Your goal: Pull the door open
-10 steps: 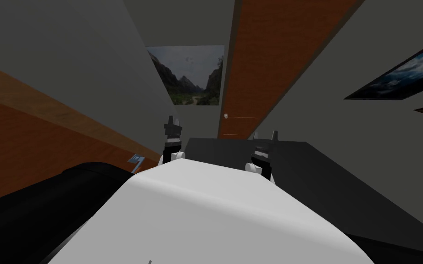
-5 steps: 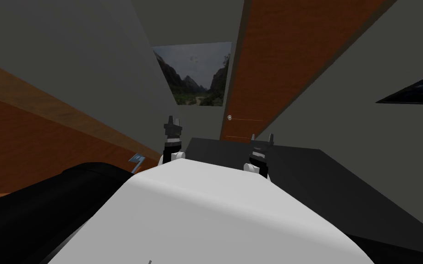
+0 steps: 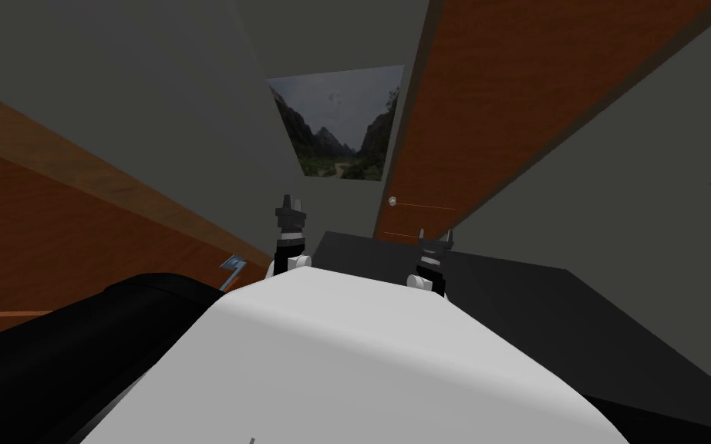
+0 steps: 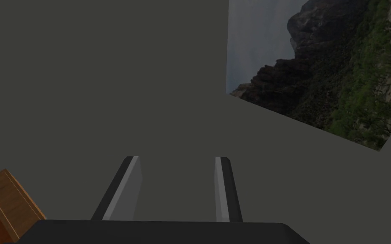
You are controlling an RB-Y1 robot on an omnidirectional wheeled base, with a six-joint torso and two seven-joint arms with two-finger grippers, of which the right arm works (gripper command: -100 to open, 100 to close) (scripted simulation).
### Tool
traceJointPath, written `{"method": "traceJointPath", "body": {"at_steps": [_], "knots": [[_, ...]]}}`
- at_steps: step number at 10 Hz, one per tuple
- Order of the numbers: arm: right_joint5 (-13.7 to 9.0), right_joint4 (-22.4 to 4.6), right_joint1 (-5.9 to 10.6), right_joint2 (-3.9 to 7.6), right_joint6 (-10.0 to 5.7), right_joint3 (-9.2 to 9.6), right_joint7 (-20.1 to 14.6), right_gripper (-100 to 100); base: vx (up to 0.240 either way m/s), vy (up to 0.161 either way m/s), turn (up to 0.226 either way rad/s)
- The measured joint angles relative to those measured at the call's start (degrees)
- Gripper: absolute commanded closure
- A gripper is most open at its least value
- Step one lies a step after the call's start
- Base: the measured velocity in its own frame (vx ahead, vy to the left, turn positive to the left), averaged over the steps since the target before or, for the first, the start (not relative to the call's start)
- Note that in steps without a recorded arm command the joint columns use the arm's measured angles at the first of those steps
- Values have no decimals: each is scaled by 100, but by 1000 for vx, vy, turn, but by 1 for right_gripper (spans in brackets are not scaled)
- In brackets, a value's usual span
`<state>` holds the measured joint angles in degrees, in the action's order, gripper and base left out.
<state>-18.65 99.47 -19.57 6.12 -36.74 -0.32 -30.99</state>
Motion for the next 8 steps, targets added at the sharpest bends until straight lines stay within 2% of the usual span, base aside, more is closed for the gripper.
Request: {"method": "traceJointPath", "body": {"at_steps": [5,8], "knots": [[-418,-665,133,32,-191,112,-542,-100,100,-31,150],[-685,-1121,233,101,-335,157,-909,-100,89,-28,172]]}}
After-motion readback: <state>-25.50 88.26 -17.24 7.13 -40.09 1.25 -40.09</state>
